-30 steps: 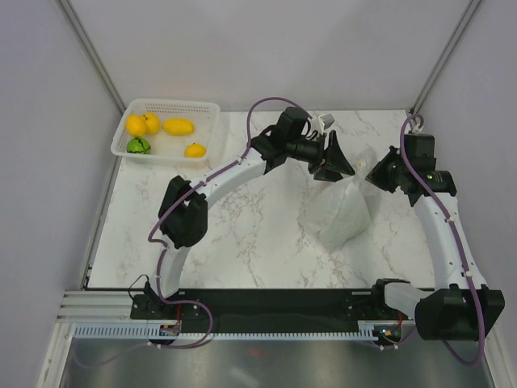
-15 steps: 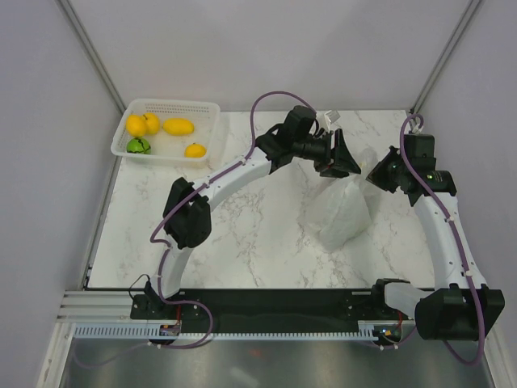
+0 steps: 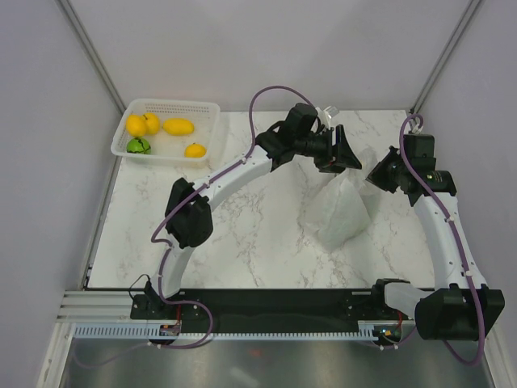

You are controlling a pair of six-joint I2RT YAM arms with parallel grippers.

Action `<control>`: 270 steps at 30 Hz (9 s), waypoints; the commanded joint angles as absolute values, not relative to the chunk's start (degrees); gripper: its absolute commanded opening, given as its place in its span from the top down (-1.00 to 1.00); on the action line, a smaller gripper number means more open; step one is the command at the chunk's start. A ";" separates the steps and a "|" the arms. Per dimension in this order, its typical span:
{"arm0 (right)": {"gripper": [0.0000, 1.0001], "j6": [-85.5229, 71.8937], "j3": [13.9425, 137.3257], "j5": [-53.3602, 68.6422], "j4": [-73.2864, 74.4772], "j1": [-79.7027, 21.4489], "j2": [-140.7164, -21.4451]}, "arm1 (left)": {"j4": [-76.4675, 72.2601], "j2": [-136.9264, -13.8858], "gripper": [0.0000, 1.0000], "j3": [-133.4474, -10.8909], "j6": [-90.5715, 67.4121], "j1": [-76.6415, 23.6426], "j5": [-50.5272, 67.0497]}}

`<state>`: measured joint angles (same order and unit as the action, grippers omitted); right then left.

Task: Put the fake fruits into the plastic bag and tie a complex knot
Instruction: Tie the plastic bag at the center of the board.

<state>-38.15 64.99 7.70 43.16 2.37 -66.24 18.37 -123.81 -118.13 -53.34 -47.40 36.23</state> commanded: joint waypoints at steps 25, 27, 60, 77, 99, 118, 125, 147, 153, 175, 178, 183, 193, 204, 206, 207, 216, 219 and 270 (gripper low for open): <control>1.00 -37.79 67.50 6.77 42.80 2.46 -66.36 | 23.99 -128.23 -0.06 -127.88 -36.21 -50.45 32.87; 1.00 -37.79 67.41 6.68 42.80 2.46 -66.27 | 23.99 -128.50 0.07 -128.14 -36.04 -50.62 32.78; 1.00 -39.11 81.73 3.08 40.25 -9.92 -82.16 | 40.60 -119.02 0.95 -127.97 -24.53 -49.31 2.05; 1.00 -42.10 101.69 11.15 36.39 -24.70 -100.63 | 56.16 -108.54 0.96 -126.74 -22.41 -50.36 -22.15; 1.00 -39.37 92.03 19.07 31.57 -27.86 -100.02 | 61.96 -112.67 0.95 -129.56 -20.12 -55.46 -34.29; 1.00 -40.96 89.74 21.10 26.81 -27.95 -99.05 | 61.88 -107.93 0.66 -125.60 -21.62 -55.55 -33.40; 1.00 -41.13 90.00 20.74 26.98 -27.95 -99.23 | 61.88 -107.23 0.26 -125.68 -21.88 -55.55 -32.26; 1.00 -40.78 90.79 19.78 27.51 -27.86 -99.75 | 60.39 -100.64 -0.09 -122.44 -25.31 -55.46 -25.23; 1.00 -40.69 90.88 19.51 27.60 -27.86 -99.67 | 59.24 -98.61 -0.20 -119.80 -26.54 -55.02 -23.20; 1.00 -40.25 91.14 19.07 28.12 -27.86 -99.58 | 50.90 -77.53 0.08 -95.93 -36.90 -47.82 -11.38; 1.00 -40.34 91.06 18.99 28.12 -27.86 -99.58 | 44.59 -75.24 0.07 -88.02 -41.21 -42.46 -0.67; 1.00 -40.34 90.88 18.90 28.12 -27.86 -99.41 | 35.96 -73.65 0.00 -81.22 -45.26 -38.76 6.67; 1.00 -40.25 90.88 18.81 28.30 -27.86 -99.14 | 27.33 -75.50 -0.15 -78.22 -48.08 -38.41 10.28; 1.00 -39.82 90.88 18.63 28.74 -27.86 -99.14 | 26.81 -72.08 -0.04 -73.66 -50.80 -38.06 5.81; 1.00 -39.81 90.88 18.63 28.74 -27.86 -99.05 | 25.67 -70.93 -0.10 -72.69 -51.41 -37.71 5.63; 1.00 -39.73 90.79 18.63 28.83 -27.95 -99.05 | 25.14 -69.80 -0.13 -71.55 -51.59 -37.62 5.71; 1.00 -39.64 90.97 18.55 29.00 -27.86 -99.14 | 23.12 -66.45 -0.10 -66.10 -54.31 -36.30 6.94; 1.00 -39.55 91.05 18.55 29.00 -27.77 -99.23 | 22.59 -65.57 -0.04 -64.52 -55.46 -35.60 7.03; 1.00 -39.46 92.72 17.23 30.41 -27.77 -99.84 | 14.76 -82.79 0.21 -74.44 -55.10 -37.44 15.64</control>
